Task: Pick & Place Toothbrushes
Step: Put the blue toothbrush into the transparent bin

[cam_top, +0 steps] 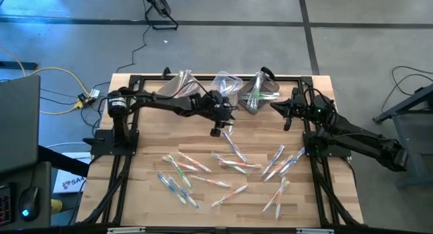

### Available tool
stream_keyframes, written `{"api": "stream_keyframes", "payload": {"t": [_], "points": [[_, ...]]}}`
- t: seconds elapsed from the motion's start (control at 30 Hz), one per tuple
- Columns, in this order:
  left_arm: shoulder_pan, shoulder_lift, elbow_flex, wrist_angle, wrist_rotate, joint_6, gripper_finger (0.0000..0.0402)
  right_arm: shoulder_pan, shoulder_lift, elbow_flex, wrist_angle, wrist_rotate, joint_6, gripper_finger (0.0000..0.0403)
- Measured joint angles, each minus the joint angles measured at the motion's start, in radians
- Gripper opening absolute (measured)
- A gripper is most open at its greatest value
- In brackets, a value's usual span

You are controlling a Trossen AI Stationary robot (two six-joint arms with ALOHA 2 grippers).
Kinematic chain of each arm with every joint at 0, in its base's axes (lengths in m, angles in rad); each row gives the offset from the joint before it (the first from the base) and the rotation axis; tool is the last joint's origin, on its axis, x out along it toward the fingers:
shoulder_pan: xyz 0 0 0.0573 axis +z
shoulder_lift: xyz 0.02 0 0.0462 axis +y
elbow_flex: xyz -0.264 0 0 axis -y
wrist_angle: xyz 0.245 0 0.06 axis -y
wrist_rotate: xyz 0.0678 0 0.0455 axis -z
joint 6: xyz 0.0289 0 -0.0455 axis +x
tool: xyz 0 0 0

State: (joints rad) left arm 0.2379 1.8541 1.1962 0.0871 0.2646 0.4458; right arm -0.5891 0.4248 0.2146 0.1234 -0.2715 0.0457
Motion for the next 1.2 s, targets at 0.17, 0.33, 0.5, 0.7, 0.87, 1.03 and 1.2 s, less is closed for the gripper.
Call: {"api": "stream_keyframes", "payload": {"t": [0.17,0.33,0.5,0.7,0.87,1.03,1.2], "points": [[-0.026,0.007,0.002,0.004,-0.002,-0.035,0.0118,0.000,0.000,0.000,-0.008,-0.001,0.032,0.0002],[-0.023,0.014,0.003,0.023,-0.005,-0.106,0.0118,0.000,0.000,0.000,-0.009,0.004,0.030,0.0002],[-0.027,0.017,0.001,0.027,-0.007,-0.140,0.0118,0.000,0.000,0.000,-0.009,0.003,0.030,0.0002],[-0.051,0.017,0.001,0.024,-0.023,-0.106,0.0118,0.000,0.000,0.000,-0.009,0.003,0.029,0.0002],[-0.058,0.017,0.001,0.015,-0.051,-0.110,0.0118,0.000,0.000,0.000,-0.007,0.003,0.028,0.0002],[-0.055,0.017,0.001,0.022,-0.043,-0.105,0.0122,0.000,0.000,0.000,0.043,0.003,0.022,0.0002],[-0.055,0.017,0.041,0.005,-0.042,-0.109,0.0165,0.000,0.000,0.000,0.139,-0.023,0.063,0.0002]]}}
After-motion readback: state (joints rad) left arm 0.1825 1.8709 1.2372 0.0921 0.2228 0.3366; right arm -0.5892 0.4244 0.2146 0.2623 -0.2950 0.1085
